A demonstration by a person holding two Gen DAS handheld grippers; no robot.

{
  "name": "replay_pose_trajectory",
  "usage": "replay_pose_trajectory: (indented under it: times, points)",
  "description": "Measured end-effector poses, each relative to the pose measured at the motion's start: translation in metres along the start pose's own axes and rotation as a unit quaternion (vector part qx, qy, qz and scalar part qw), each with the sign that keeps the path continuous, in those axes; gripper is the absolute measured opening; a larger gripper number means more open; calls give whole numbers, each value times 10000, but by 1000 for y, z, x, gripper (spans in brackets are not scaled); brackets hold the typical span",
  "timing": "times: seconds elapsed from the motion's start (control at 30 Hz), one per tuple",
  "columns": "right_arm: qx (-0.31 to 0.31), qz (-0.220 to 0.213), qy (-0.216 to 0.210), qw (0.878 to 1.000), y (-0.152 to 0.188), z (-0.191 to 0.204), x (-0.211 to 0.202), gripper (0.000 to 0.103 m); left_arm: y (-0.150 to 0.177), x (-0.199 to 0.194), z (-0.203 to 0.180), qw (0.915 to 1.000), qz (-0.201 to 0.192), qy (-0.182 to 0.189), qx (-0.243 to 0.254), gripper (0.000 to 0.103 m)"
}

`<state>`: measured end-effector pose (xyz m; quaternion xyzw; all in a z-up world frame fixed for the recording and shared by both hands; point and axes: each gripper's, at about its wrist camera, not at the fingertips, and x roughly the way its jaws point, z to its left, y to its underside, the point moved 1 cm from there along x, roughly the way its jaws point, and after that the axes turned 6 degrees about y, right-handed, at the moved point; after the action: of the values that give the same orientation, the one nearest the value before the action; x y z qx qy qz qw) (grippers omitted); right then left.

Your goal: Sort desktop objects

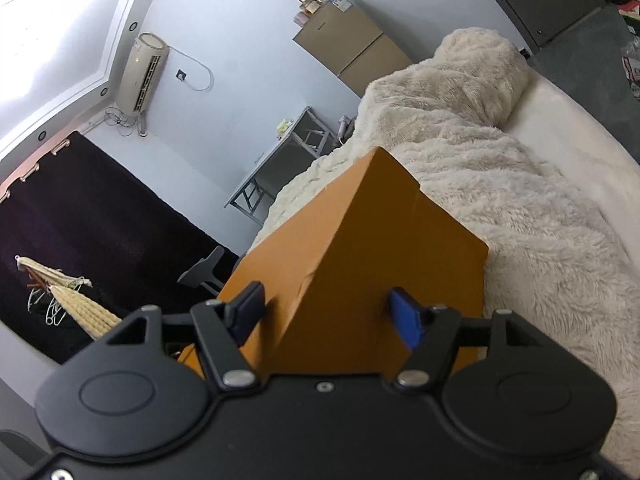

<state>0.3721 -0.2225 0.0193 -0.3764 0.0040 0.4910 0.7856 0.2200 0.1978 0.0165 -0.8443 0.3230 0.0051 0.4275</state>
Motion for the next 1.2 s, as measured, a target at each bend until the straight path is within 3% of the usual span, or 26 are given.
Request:
replay_pose_trajectory:
  times: [0.33,0.63,0.93,1.03,1.2]
  points:
    - [82,-82,36,9999,8,-11,7,68,13,10,21,9992,16,97,-385,99]
    - [396,47,-146,9991,16,-42,24,80,21,20,32,9987,168,-43,-478,103]
    - [618,142,-350,9974,23,-55,30,90,33,21,39,9980,-32,174,-612,103]
    - [575,234,-352,9974,21,-55,24,90,35,18,35,9978,-97,165,-627,103]
    - [120,35,-77,9999,16,-43,-1,87,41,16,28,9981,-219,155,-549,103]
